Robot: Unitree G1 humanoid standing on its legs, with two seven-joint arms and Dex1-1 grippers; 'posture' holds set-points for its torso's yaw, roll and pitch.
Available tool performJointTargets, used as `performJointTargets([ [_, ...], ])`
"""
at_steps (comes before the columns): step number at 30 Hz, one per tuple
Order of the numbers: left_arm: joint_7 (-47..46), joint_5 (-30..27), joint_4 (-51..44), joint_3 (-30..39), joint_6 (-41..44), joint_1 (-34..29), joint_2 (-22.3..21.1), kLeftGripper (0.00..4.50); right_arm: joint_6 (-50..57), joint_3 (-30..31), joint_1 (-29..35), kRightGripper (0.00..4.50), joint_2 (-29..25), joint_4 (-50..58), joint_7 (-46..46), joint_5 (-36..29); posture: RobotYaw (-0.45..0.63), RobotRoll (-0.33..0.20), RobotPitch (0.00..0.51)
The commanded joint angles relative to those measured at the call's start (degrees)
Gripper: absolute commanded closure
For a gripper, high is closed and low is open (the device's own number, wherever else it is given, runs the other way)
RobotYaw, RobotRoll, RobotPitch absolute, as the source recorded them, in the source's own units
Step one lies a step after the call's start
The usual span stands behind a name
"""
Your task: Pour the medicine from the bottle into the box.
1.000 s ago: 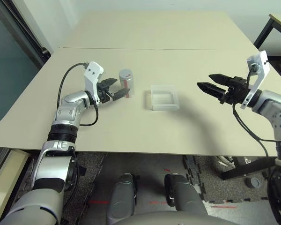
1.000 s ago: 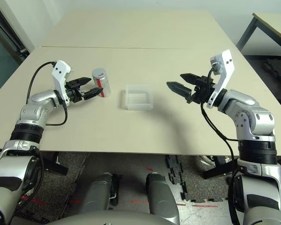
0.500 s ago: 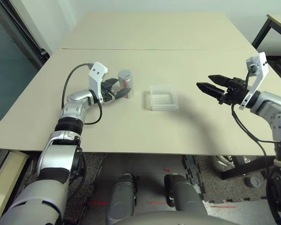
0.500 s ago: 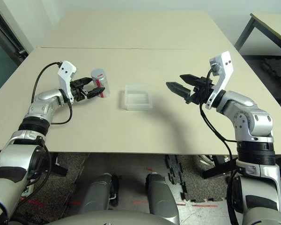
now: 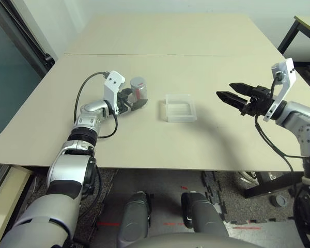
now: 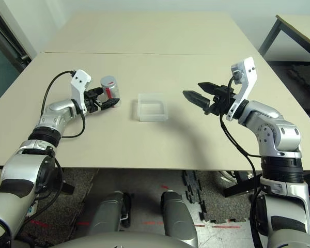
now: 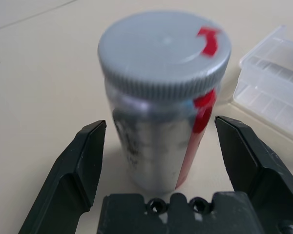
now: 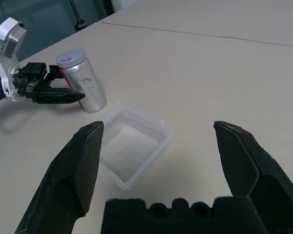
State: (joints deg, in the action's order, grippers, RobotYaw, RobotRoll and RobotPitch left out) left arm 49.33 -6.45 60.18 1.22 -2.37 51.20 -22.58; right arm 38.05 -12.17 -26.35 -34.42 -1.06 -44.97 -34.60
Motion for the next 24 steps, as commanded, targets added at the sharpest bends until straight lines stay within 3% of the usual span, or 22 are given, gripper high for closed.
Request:
performJointTargets([
  [1, -0.31, 1.28, 2.26, -0.23, -0.85, 0.76, 0.47, 0.04, 0.33, -0.61, 0.65, 0.0, -0.16, 1.28, -0.17, -0.74, -0.06, 0.0, 0.091],
  [24, -3.08, 2.25, 7.33, 0.5, -2.28, 4.24, 2.14, 0.04, 3.75, 0.73, 2.75, 0.0, -1.6, 4.98, -3.31, -1.42, -0.07, 0.0, 0.098],
])
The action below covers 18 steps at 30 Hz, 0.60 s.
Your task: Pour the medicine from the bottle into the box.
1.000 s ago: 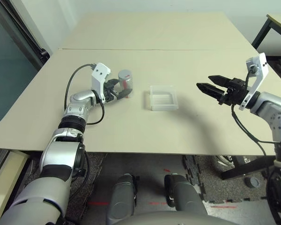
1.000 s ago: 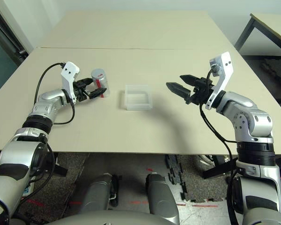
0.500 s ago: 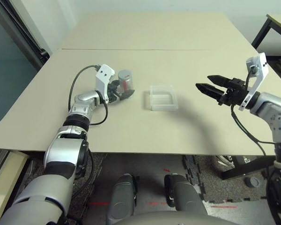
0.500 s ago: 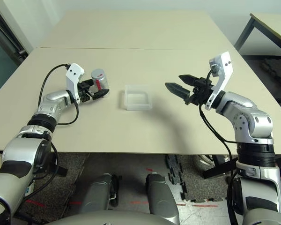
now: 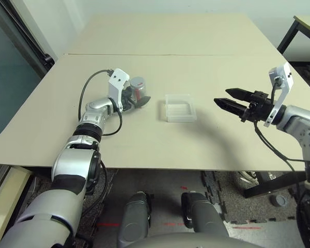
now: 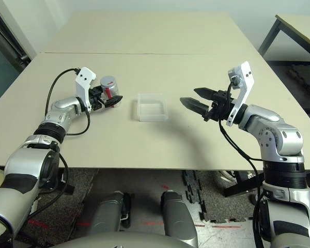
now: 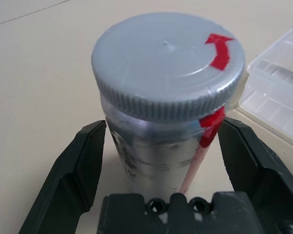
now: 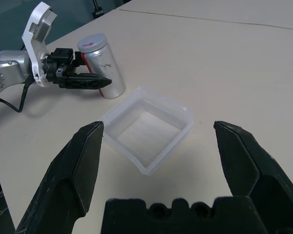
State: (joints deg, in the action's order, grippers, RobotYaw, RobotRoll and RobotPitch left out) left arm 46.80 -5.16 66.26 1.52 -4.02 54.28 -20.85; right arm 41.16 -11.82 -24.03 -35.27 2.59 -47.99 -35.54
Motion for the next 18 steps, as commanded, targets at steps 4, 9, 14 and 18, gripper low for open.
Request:
performJointTargets([
  [4, -1.38, 1.41, 1.73, 0.12, -0.79, 1.33, 0.7, 0.04, 0.67, 0.24, 0.44, 0.0, -0.91, 1.25, -0.29, -0.39, -0.08, 0.0, 0.099],
  [9, -1.41, 1.73, 2.06, 0.14, -0.85, 1.38, 1.02, 0.39, 0.64, 0.24, 0.58, 0.0, -0.87, 1.28, -0.15, -0.36, -0.08, 0.0, 0.101],
  [14, -1.59, 2.34, 2.6, -0.34, -0.75, 0.73, 1.33, 1.68, 0.51, 0.39, 0.42, 0.0, -0.65, 1.04, -0.09, -0.26, -0.08, 0.0, 0.102],
  [18, -1.86, 3.03, 2.97, -0.82, -1.29, -0.42, 1.67, 1.68, 0.32, 0.67, 0.17, 0.0, -0.3, 0.77, -0.05, -0.15, -0.07, 0.0, 0.102],
])
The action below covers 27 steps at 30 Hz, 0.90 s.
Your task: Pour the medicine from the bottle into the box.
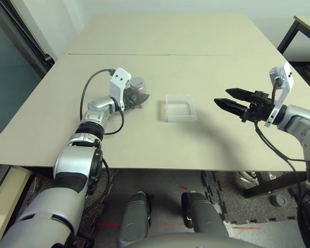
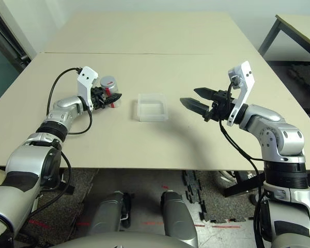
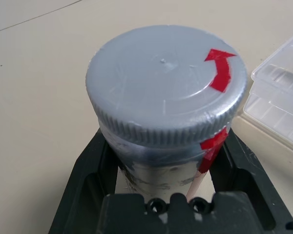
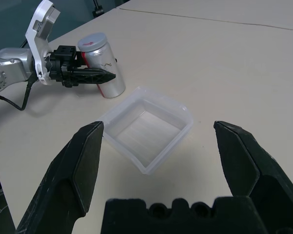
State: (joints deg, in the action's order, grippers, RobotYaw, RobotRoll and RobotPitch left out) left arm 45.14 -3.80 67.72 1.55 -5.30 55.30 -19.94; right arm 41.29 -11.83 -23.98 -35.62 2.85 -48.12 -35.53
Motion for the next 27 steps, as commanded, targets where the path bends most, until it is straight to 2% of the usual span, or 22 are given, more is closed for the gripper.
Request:
performJointTargets([
  [1, -0.37, 1.84, 1.6, -0.91, -0.22, -1.77, 0.9, 1.68, 0.1, 0.78, 0.05, 0.0, 0.17, 0.43, 0.07, -0.11, -0.07, 0.0, 0.101],
  [5, -0.61, 2.25, 1.48, -0.88, -1.08, -2.22, 1.11, 1.68, -0.53, 1.22, -0.44, 0.0, 0.31, -0.1, -0.19, 0.43, -0.07, 0.0, 0.099],
  [9, 3.08, 0.63, -0.86, -0.23, -0.21, -0.24, 1.18, 1.68, -0.46, 1.89, -1.8, 0.0, -0.46, -0.32, -1.15, 0.65, -0.06, 0.0, 0.094],
  [12, 11.85, -2.12, -5.58, 0.1, 5.37, 3.46, 0.14, 1.68, -0.25, 3.62, -4.07, 0.0, -1.87, -1.19, -3.56, 0.94, -0.06, 0.0, 0.088],
  [17, 23.64, -4.07, -14.63, -1.29, 14.26, 6.25, -2.9, 1.68, -1.01, 6.72, -9.03, 0.0, -3.09, -4.44, -7.41, 2.25, -0.04, 0.0, 0.078],
  [22, 34.19, -6.39, -25.11, -4.36, 24.27, 5.14, -5.57, 1.68, -0.83, 9.32, -13.56, 0.0, -3.69, -6.68, -11.4, 3.17, -0.03, 0.0, 0.073],
  [27, 39.31, -6.4, -30.66, -8.14, 27.81, 3.53, -6.42, 1.68, -1.38, 11.14, -19.4, 0.0, -3.43, -9.82, -14.36, 4.41, -0.02, 0.0, 0.063],
])
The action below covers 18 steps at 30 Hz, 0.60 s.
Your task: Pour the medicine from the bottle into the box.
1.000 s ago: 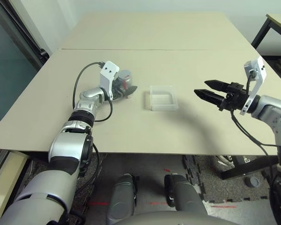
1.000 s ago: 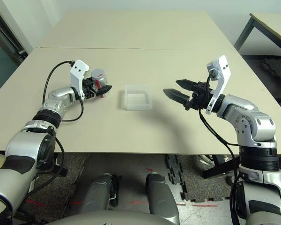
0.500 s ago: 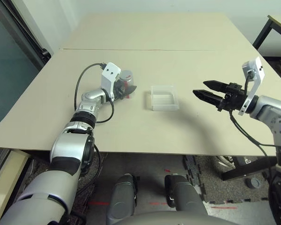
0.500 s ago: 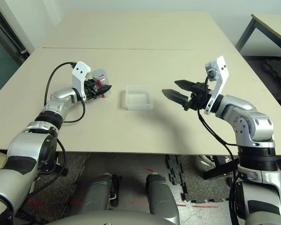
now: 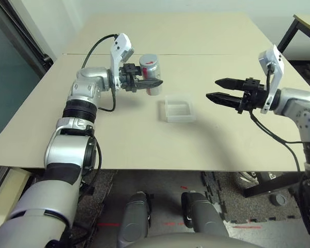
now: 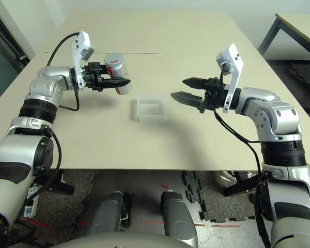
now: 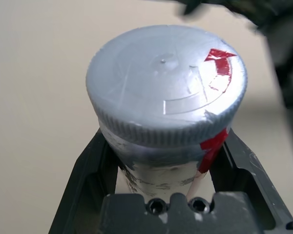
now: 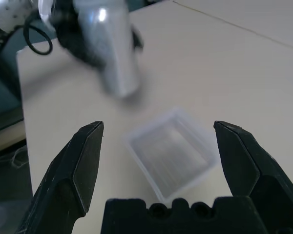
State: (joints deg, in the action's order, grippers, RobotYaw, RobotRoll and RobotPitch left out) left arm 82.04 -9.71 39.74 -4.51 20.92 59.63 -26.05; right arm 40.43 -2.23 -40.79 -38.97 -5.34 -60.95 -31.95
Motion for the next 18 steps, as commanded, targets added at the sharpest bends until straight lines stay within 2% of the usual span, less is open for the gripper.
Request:
performJointTargets([
  [1, 2.69, -0.46, -3.01, -2.6, 1.53, -0.94, 0.03, 1.68, -0.49, 1.88, -3.74, 0.0, 0.22, -2.02, -1.9, 0.97, -0.02, 0.0, 0.063],
  [6, 2.12, 0.57, -1.09, -4.22, -2.03, -0.37, 2.3, 1.68, 0.93, 3.02, -6.74, 0.0, 1.68, -2.18, -2.74, 0.62, -0.02, 0.0, 0.056],
  [10, 0.45, 2.37, 3.37, -5.24, -7.59, 1.3, 4.96, 1.68, 2.83, 3.58, -7.45, 0.0, 3.28, -0.69, -2.33, 0.13, -0.03, 0.0, 0.051],
  [18, -0.9, 3.95, 9.88, -5.87, -13.27, 4.03, 8.02, 1.68, 2.28, 4.96, -8.72, 0.0, 6.07, -0.38, -1.41, 1.14, -0.05, 0.0, 0.051],
])
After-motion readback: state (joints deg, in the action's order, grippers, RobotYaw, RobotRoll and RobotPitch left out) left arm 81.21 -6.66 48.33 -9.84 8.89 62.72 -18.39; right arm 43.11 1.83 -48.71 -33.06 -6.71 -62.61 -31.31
